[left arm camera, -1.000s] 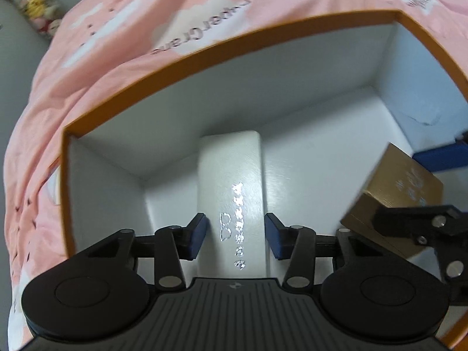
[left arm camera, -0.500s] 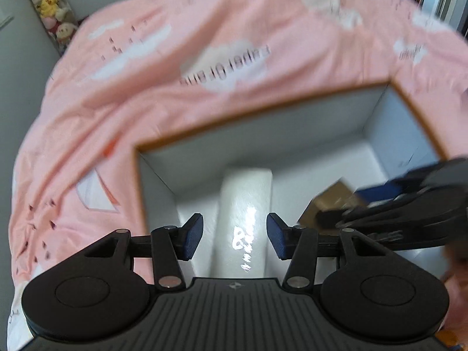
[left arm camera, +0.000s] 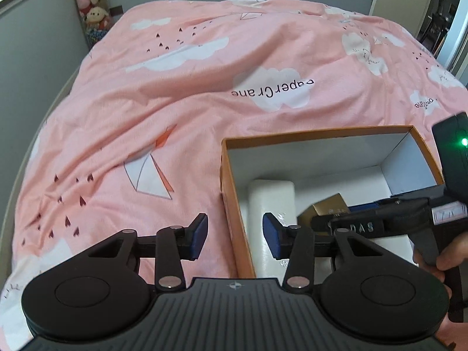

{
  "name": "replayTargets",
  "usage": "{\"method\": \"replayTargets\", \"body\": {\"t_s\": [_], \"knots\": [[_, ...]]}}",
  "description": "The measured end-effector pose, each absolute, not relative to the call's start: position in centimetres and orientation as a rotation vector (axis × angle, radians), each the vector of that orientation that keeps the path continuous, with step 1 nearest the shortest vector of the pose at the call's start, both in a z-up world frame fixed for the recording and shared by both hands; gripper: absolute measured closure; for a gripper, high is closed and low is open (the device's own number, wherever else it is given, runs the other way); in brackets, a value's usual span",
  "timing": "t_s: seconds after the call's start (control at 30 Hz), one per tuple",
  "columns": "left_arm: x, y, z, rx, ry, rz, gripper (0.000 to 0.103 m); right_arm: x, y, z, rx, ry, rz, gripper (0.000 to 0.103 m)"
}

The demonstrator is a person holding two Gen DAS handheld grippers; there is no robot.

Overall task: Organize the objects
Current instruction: 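Open left gripper to drop white box inside orange box, lift away, then lower gold box beside white box and open right gripper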

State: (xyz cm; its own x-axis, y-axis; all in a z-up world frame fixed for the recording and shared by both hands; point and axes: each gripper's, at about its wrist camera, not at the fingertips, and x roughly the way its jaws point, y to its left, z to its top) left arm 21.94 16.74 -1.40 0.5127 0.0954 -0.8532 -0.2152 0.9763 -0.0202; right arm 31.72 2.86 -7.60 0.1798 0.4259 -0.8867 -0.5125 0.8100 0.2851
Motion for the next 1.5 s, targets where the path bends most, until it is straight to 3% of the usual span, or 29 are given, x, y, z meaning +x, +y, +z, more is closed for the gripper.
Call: {"method": "replayTargets", "body": {"t_s": [0.63,1.17,1.23,1.37,1.5], "knots": [[19.1,16.6,-3.0,-0.228,1.019,0.163,0.055,30.4,2.8,-5.3,0.041,1.396,0.839,0.041],[17.7,17.5,-2.9,-0.248,1.008,0.195,0.052,28.3,5.0,-7.7,0.065,1.514,0.901,0.040],[17.6,17.5,-2.9,-0.254,1.009,0.192,0.052,28.2,4.9,-7.4,0.067,1.520,0.925,0.032],[17.6,17.6,-2.9,-0.258,1.007,0.190,0.052,28.4,5.2,-6.7,0.037,1.508,0.942,0.032],[17.5,17.5,-2.8,-0.249,1.005,0.187,0.052,28.4,5.0,-6.4,0.000,1.511,0.947,0.046]]}}
